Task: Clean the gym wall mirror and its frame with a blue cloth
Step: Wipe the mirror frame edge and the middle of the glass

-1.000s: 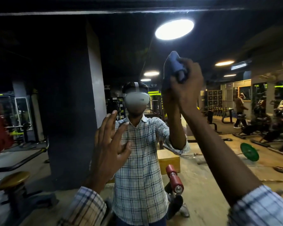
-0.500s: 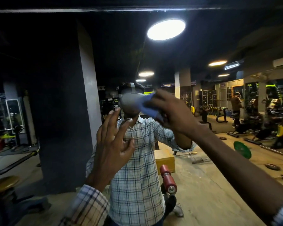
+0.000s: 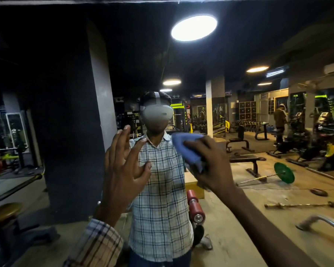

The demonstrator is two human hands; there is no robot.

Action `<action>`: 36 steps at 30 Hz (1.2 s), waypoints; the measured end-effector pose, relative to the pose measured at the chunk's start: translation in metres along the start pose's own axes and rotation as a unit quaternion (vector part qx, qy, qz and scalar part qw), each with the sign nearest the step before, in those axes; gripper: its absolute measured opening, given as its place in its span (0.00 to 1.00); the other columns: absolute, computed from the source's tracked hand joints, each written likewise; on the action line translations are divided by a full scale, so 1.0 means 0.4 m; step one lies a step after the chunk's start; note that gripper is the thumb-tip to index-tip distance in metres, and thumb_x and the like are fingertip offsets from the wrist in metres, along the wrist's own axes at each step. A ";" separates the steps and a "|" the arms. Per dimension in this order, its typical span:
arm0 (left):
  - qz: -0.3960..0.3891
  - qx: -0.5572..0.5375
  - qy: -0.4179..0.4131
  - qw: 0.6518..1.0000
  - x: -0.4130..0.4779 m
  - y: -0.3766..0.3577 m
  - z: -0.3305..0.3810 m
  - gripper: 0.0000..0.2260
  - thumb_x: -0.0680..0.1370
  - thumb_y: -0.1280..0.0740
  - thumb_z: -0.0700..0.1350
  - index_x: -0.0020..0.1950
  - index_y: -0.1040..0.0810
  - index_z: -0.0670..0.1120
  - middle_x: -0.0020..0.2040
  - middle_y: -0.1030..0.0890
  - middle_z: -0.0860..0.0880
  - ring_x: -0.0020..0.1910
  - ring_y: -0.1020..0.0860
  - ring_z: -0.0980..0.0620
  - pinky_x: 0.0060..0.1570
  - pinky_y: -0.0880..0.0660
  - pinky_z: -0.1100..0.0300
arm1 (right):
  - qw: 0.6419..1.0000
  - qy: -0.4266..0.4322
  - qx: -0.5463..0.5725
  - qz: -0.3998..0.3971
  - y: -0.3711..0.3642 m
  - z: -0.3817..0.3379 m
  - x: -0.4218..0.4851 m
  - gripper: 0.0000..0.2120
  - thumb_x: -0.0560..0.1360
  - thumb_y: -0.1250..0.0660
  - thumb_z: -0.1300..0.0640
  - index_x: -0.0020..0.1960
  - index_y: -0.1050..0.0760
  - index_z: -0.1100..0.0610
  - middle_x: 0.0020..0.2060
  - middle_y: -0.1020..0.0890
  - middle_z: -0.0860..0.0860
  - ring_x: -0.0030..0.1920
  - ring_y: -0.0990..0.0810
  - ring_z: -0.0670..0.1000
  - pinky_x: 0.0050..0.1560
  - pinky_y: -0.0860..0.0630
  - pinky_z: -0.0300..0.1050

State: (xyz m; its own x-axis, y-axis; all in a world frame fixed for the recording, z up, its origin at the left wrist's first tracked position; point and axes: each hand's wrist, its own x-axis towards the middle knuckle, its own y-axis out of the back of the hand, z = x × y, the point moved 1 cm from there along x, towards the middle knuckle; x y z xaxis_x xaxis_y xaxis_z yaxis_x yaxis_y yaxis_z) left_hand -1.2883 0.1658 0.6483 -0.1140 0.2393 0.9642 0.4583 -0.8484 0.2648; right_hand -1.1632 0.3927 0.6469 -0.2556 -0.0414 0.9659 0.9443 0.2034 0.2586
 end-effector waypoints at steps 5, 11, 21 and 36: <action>-0.006 0.002 0.000 1.000 -0.008 -0.009 0.021 0.30 0.74 0.26 0.51 0.75 0.26 0.49 0.85 0.45 0.46 0.84 0.48 0.46 0.79 0.56 0.58 | 0.999 -0.014 0.037 -0.008 -0.056 -0.064 -0.061 0.27 0.68 0.23 0.60 0.66 0.23 0.54 0.58 0.24 0.54 0.59 0.24 0.53 0.59 0.22 0.48; -0.014 -0.004 -0.022 1.000 -0.003 -0.018 0.041 0.27 0.74 0.26 0.50 0.73 0.24 0.47 0.84 0.42 0.45 0.83 0.44 0.45 0.79 0.56 0.60 | 0.999 -0.042 -0.002 0.032 0.046 0.046 -0.083 0.29 0.70 0.23 0.60 0.69 0.28 0.52 0.61 0.24 0.55 0.61 0.27 0.47 0.60 0.23 0.43; 0.001 -0.022 -0.036 0.999 0.011 -0.079 0.077 0.27 0.74 0.26 0.50 0.72 0.23 0.48 0.83 0.40 0.45 0.83 0.43 0.44 0.75 0.40 0.41 | 0.995 0.049 -0.072 -0.042 0.066 0.089 -0.106 0.34 0.67 0.20 0.57 0.70 0.29 0.53 0.62 0.27 0.53 0.60 0.26 0.52 0.56 0.20 0.48; 0.004 -0.027 -0.034 0.999 0.023 -0.103 0.122 0.29 0.73 0.21 0.46 0.73 0.24 0.49 0.84 0.41 0.47 0.83 0.45 0.46 0.76 0.45 0.49 | 0.981 -0.036 0.019 0.188 0.187 0.092 0.329 0.21 0.70 0.29 0.60 0.64 0.21 0.57 0.54 0.24 0.55 0.52 0.27 0.47 0.51 0.23 0.48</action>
State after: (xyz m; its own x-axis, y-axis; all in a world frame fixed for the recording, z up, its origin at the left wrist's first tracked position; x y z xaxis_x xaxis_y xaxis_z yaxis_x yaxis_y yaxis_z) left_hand -1.2651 0.2262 0.6456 -0.0493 0.2634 0.9634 0.4101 -0.8742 0.2599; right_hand -1.1338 0.4383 0.7929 0.0952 0.1118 0.9892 0.9666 0.2270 -0.1187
